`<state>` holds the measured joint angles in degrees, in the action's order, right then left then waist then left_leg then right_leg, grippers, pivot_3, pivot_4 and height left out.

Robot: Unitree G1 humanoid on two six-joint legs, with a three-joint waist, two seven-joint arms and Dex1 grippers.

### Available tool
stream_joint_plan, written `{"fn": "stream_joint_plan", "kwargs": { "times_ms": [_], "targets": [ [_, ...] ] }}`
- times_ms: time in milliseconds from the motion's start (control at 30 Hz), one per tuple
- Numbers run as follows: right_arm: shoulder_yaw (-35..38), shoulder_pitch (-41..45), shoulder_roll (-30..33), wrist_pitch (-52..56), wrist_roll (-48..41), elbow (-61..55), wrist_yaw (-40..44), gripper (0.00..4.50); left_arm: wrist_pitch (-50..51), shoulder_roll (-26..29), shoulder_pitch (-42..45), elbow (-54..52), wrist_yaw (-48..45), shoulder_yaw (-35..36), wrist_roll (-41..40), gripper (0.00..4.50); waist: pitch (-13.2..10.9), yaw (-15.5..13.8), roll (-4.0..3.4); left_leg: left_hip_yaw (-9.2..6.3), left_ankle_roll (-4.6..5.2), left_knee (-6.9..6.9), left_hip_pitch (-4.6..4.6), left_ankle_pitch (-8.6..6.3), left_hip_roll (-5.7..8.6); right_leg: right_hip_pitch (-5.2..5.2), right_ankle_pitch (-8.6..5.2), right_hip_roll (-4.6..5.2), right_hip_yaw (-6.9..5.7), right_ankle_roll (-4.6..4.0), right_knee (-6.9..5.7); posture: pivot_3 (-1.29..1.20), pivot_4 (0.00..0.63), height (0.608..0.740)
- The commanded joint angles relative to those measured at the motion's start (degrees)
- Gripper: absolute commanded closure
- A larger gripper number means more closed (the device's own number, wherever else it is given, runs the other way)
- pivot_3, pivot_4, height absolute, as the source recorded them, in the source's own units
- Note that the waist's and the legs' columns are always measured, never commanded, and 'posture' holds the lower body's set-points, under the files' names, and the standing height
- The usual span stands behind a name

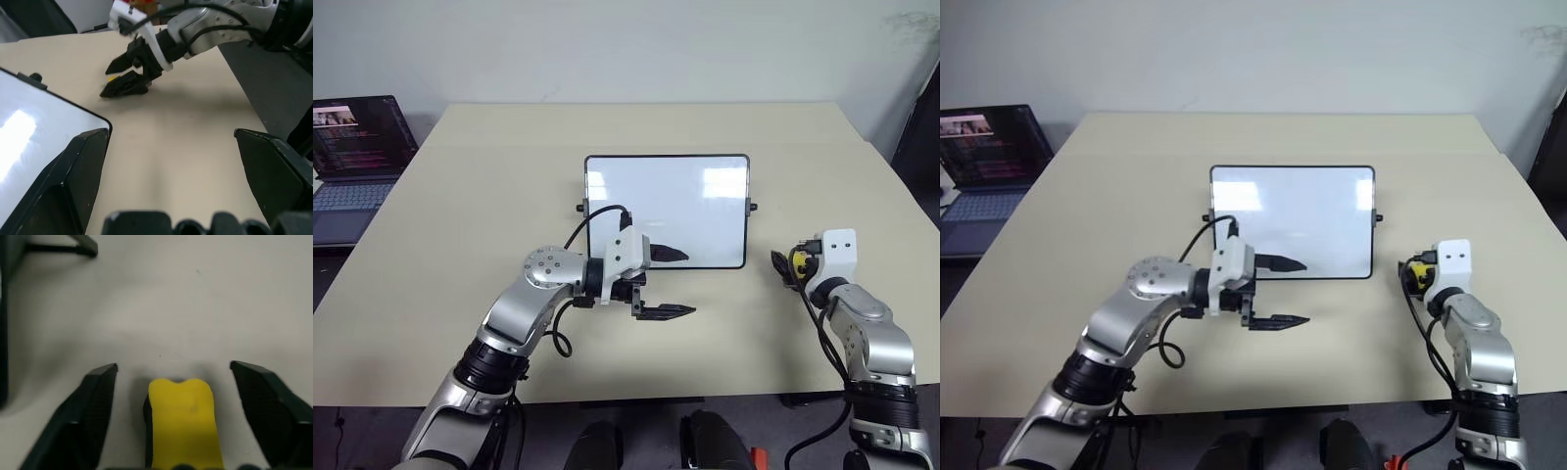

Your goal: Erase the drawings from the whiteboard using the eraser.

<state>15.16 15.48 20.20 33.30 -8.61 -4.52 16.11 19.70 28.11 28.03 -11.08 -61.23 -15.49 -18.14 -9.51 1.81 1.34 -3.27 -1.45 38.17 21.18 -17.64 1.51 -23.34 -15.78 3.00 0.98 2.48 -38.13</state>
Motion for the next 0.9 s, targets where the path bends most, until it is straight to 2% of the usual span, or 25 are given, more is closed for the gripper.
{"fn": "stream_joint_plan", "kwargs": {
  "times_ms": [33, 233, 333, 433, 633, 900],
  "targets": [
    [1.01, 0.45, 1.27, -3.99, -0.56, -7.38, -0.37, 0.13, 1.12, -0.09, -1.89, -1.86, 5.24, 5.80, -1.30, 0.00, 0.00, 0.01, -0.03, 0.00, 0.00, 0.00, -0.01, 0.00, 0.00, 0.00, 0.00, 0.00, 0.00, 0.00, -0.01, 0.00, 0.150, 0.740],
    [-4.85, -6.22, -4.09, -7.82, -3.01, -22.78, 0.23, 0.13, 2.18, -4.35, -10.54, -5.04, 22.12, 16.55, 0.26, 0.00, 0.05, -0.02, -0.08, -0.04, 0.14, -0.05, -0.04, -0.09, -0.11, 0.01, 0.00, 0.00, 0.03, 0.00, 0.01, 0.00, 0.150, 0.740],
    [-10.34, -13.93, -7.35, -13.94, -1.60, -24.47, 1.11, 0.13, 0.42, -8.39, -15.71, -7.79, 32.72, 20.87, 3.24, 0.00, 0.10, -0.24, -0.07, -0.06, 0.13, -0.02, -0.05, -0.09, -0.09, 0.05, 0.00, 0.04, 0.06, 0.00, 0.03, 0.00, 0.150, 0.740],
    [-12.66, -20.07, -8.18, -20.56, -0.69, -22.76, 2.84, 0.13, -2.04, -10.78, -19.87, -9.84, 38.90, 22.31, 6.64, 0.00, 0.11, -0.49, -0.06, -0.06, 0.13, -0.01, -0.08, -0.09, -0.03, 0.11, 0.00, 0.08, 0.07, 0.00, 0.06, 0.00, 0.150, 0.740],
    [-11.41, -26.49, -8.80, -33.84, 0.14, -17.17, 2.82, 0.13, -4.91, -12.54, -24.01, -9.58, 45.70, 24.63, 9.61, 0.00, 0.15, -0.52, -0.04, -0.06, 0.17, -0.01, -0.34, -0.12, 0.00, 0.29, 0.02, 0.07, 0.00, 0.00, -0.05, 0.00, 0.150, 0.740],
    [-9.48, -30.10, -8.35, -33.04, -1.35, -16.35, 2.55, 0.13, -7.26, -13.61, -28.01, -8.58, 49.16, 23.94, 12.29, 0.00, 0.21, -0.48, -0.11, -0.02, 0.16, -0.02, -0.38, -0.11, -0.04, 0.26, 0.02, 0.04, 0.01, -0.02, -0.12, 0.00, 0.150, 0.740]
  ]
}}
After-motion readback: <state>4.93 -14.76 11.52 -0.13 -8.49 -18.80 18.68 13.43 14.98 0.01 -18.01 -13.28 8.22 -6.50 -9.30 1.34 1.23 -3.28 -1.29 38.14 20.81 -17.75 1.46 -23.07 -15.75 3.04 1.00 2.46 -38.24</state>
